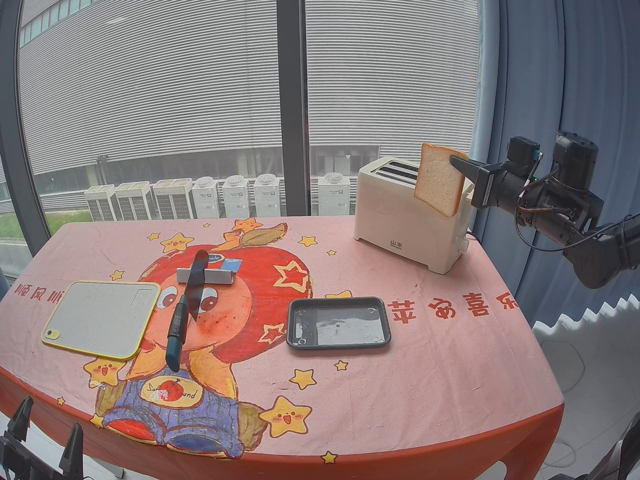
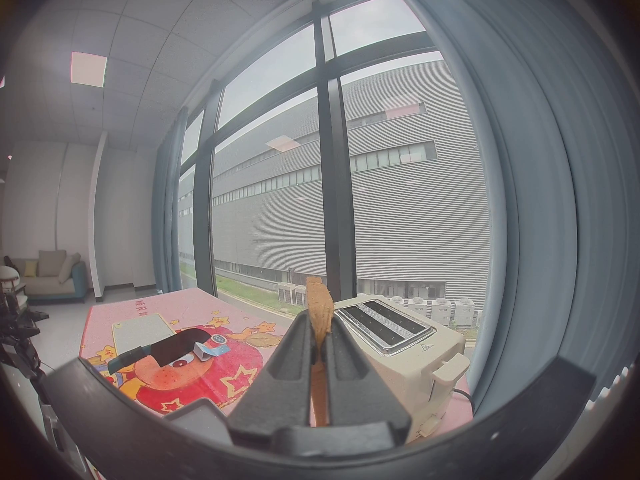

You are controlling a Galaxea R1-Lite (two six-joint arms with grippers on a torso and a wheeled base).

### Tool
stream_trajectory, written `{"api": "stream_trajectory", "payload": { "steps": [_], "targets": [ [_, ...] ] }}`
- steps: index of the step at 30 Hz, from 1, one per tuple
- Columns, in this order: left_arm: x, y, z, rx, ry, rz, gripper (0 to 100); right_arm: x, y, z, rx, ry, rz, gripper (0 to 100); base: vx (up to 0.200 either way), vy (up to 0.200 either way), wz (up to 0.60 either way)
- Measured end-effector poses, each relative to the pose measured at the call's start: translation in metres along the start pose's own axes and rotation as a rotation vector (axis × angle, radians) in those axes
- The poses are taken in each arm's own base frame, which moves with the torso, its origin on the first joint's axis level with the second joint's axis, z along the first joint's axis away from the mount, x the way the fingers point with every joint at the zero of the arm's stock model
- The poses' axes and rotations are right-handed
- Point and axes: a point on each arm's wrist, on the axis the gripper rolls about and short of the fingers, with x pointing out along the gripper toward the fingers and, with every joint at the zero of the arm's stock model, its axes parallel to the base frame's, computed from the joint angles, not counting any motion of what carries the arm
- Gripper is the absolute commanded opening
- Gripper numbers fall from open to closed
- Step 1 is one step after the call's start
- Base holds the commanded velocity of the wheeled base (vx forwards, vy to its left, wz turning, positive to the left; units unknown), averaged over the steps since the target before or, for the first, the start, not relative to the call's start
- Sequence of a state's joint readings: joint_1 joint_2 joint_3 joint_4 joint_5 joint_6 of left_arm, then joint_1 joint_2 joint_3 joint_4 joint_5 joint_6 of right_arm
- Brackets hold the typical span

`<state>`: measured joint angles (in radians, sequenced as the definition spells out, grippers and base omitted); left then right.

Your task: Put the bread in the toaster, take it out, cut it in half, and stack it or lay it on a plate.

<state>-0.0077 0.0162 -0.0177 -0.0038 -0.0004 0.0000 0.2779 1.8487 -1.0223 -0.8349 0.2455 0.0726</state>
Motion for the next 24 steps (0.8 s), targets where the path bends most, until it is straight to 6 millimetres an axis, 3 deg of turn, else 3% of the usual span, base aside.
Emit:
{"api": "stream_trajectory", "payload": {
  "steps": [24],
  "targets": [
    [0.000,0.000,0.000,0.001,0.000,0.000,100,-0.051,0.016,-0.035,0.064,-0.042,0.022,0,-0.008,0.000,0.00]
  ]
}}
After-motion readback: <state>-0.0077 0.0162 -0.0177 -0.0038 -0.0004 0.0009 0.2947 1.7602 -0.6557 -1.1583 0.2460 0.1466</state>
